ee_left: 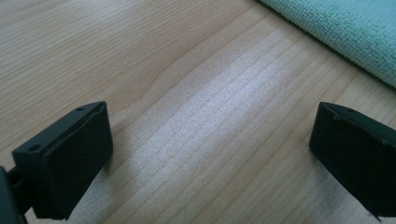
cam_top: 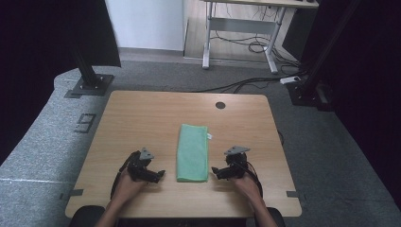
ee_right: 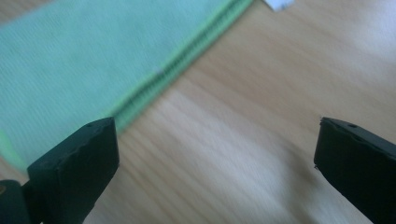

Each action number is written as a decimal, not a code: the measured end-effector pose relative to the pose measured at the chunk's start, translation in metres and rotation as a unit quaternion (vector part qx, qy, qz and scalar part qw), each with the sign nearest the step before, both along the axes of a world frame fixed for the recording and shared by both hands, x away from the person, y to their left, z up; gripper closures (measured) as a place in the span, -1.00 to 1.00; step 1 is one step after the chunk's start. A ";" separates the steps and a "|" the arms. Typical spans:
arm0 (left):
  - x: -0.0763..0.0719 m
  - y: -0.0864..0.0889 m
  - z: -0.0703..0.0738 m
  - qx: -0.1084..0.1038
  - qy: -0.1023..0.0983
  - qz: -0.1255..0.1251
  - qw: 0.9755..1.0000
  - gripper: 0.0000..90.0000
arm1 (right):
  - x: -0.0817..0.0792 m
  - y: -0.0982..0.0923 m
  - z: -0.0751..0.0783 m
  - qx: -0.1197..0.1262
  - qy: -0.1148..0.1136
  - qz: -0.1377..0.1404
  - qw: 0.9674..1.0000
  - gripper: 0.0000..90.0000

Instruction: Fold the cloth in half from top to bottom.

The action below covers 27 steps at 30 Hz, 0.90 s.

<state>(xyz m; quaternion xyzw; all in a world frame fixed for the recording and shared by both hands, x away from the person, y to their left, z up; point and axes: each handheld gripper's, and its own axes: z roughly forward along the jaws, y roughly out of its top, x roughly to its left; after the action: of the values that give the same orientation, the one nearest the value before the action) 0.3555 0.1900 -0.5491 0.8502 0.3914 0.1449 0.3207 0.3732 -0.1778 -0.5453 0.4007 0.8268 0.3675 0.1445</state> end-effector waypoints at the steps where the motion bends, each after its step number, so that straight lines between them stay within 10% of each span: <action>1: 0.000 0.000 0.000 0.000 0.000 0.000 1.000 -1.00 | 0.002 0.005 0.002 0.005 -0.002 -0.001 1.000 -0.98; 14: 0.002 -0.001 0.001 0.001 0.003 0.009 1.000 -1.00 | 0.026 0.049 -0.001 -0.022 -0.001 0.002 1.000 -0.98; 27: 0.054 -0.045 0.022 -0.007 -0.025 0.015 1.000 -1.00 | 0.024 0.045 -0.009 -0.023 -0.002 0.002 1.000 -1.00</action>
<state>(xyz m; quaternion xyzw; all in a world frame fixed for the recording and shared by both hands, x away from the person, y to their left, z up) 0.4096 0.1449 -0.5276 0.8379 0.3972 0.1684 0.3345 0.3977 -0.1327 -0.5545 0.3952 0.8352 0.3498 0.1546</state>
